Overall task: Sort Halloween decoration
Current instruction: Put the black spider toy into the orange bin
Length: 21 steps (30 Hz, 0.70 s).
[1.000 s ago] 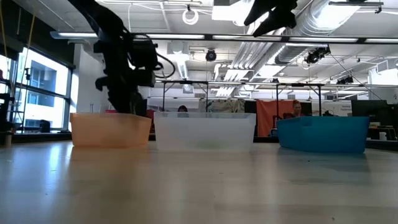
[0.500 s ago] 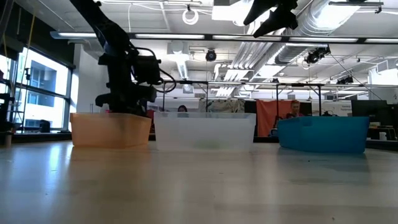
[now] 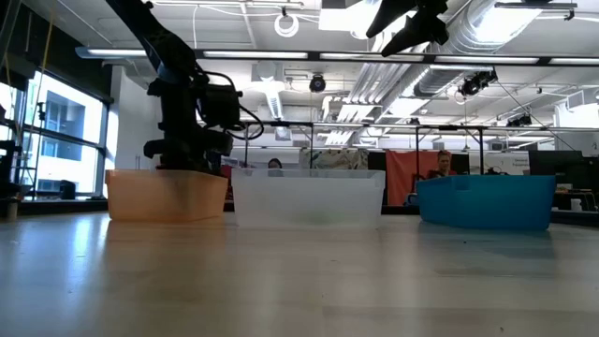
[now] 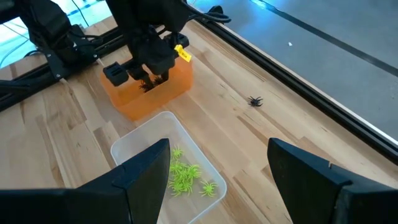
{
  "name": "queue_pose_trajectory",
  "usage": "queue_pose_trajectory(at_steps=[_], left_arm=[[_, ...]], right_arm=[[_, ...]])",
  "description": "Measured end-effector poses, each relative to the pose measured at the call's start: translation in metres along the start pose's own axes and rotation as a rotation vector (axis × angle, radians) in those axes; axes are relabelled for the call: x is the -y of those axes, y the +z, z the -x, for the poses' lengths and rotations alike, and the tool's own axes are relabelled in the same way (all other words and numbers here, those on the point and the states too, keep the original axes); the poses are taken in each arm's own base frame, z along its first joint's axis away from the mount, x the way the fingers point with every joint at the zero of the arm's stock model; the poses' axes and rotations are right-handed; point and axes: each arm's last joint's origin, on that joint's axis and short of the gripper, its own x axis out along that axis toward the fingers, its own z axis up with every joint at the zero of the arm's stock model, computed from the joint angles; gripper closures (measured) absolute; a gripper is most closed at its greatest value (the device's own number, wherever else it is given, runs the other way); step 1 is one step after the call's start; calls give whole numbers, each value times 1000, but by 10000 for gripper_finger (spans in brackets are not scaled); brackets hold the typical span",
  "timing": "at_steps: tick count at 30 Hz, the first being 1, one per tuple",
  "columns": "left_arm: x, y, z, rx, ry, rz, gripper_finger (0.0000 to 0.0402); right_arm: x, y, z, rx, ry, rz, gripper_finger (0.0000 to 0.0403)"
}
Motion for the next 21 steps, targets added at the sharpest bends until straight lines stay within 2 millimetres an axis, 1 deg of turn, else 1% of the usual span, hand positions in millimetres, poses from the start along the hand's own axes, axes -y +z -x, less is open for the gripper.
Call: queue_pose_trajectory(at_steps=[4,7,10,13,16,21], left_arm=[[-1,5,11,-27,-18,3,217],[-3,11,24,-52,-32,-5,187],[-5,18,41,-71,-44,-4,169],[-5,22,60,-68,-55,-1,164],[-2,20,83,33,-71,53,166],[9,9,130,372,-88,183,176]], right_arm=[[0,0,0,0,0,2,137],[0,0,0,0,1,2,137],[0,0,0,2,5,5,137],[-1,0,0,-1,14,19,137],[-1,0,0,-1,14,23,137],[2,2,-1,10,5,34,137]])
